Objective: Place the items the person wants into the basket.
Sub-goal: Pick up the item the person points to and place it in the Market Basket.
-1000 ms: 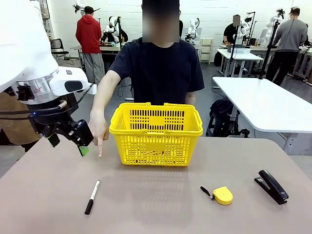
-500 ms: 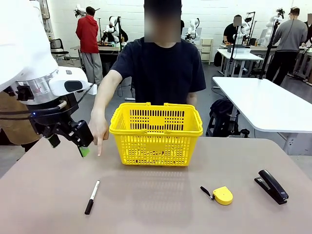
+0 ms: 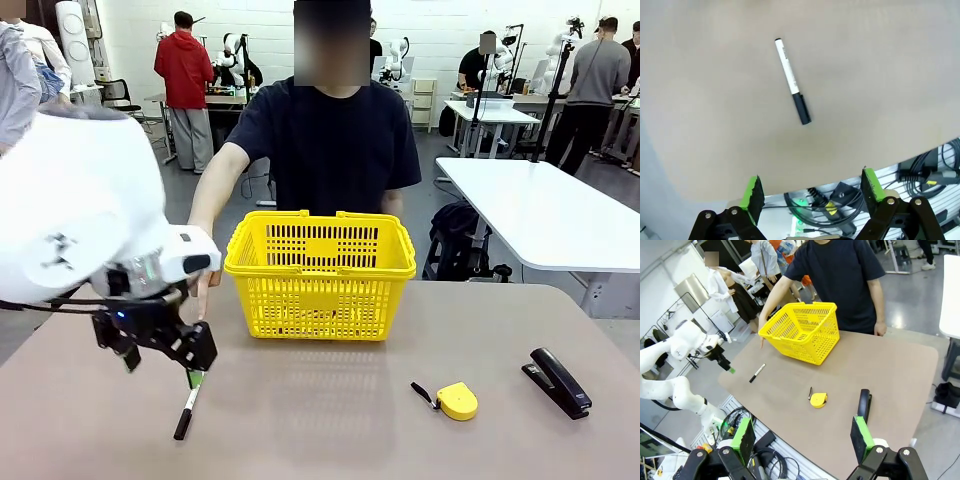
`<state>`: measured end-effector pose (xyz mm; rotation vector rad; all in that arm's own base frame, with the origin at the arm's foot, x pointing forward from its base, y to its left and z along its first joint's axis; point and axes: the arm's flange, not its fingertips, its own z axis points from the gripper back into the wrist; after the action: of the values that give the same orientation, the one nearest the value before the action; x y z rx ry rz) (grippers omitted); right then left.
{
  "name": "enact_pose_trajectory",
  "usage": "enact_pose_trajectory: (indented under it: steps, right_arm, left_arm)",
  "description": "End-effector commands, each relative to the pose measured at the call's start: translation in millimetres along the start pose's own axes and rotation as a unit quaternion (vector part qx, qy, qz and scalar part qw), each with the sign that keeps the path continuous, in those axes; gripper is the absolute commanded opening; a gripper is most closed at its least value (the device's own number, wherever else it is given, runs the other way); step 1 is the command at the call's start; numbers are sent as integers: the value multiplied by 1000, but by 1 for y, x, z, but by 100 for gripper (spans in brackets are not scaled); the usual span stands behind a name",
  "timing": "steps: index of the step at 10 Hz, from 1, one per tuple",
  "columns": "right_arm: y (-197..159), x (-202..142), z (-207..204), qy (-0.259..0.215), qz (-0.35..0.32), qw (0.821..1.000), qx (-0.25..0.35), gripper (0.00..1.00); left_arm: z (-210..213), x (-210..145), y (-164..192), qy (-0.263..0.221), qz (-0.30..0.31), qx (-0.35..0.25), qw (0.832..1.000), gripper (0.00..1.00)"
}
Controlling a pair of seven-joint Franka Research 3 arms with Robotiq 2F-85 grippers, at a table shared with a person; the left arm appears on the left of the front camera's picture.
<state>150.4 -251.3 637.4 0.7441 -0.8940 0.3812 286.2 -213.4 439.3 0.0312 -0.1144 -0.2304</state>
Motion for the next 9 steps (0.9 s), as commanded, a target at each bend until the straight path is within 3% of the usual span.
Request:
enact_pose_trajectory:
  steps: [1,9]
  right_arm:
    - [0,1,0,-10,5,1000,8,100]
    - [0,1,0,-10,5,1000,8,100]
  left_arm:
    - [-60,-1,-8,-1,20,-9,1000,100]
    - [-137,30,23,26,60,6,998,100]
